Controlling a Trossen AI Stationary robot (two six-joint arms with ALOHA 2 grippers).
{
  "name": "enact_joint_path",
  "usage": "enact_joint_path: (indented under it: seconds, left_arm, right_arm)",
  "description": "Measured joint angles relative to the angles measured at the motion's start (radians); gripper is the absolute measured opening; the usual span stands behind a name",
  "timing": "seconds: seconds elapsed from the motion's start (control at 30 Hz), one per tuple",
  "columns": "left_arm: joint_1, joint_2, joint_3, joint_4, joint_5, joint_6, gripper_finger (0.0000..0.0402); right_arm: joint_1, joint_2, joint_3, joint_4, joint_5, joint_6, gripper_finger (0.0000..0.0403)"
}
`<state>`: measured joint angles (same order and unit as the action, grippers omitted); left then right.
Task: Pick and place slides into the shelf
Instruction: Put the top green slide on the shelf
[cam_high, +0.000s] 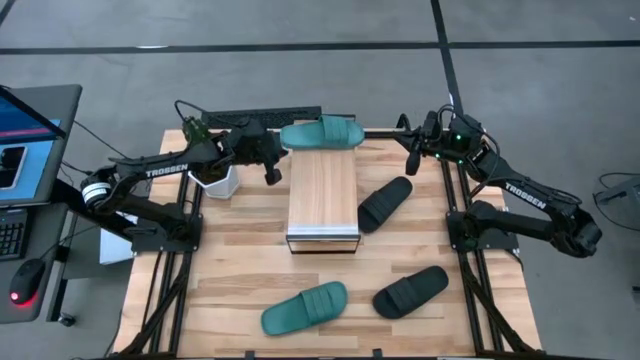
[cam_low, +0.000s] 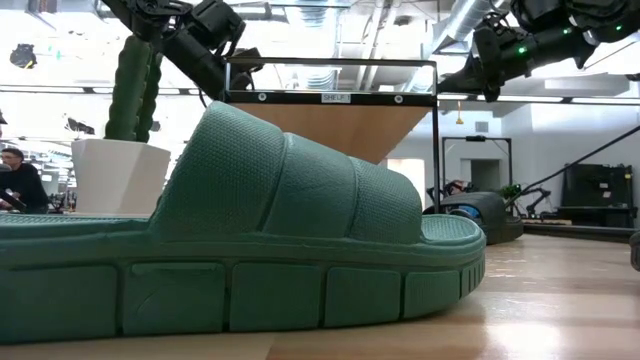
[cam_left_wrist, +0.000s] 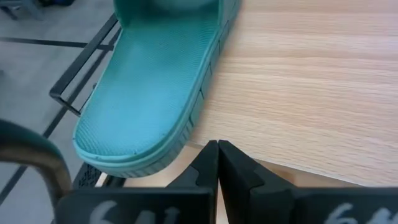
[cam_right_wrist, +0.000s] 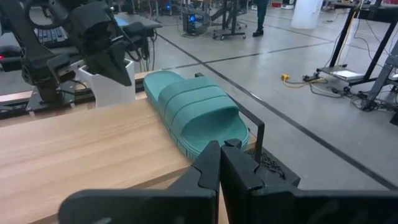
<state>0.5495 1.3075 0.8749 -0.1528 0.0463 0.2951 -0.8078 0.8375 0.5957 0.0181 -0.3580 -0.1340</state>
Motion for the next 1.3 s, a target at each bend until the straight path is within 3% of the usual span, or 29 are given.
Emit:
enact_joint_path:
  seconds: [0.3,0.67,1.3]
  left_arm:
    - [0.005,0.003,0.000,0.027,-0.082,0.034,0.0000]
    - [0.064,0.003,0.000,0.042,-0.063,0.069,0.0000]
    - [0.047,0.004,0.000,0.121,-0.091,0.101,0.0000]
  right_arm:
    - [0.000,0.000,0.000,0.000,0.000,-0.005,0.0000]
    - [0.000,0.000,0.000,0.001,0.000,-0.005,0.0000]
    - [0.001,0.000,0.000,-0.011,0.000,0.002,0.0000]
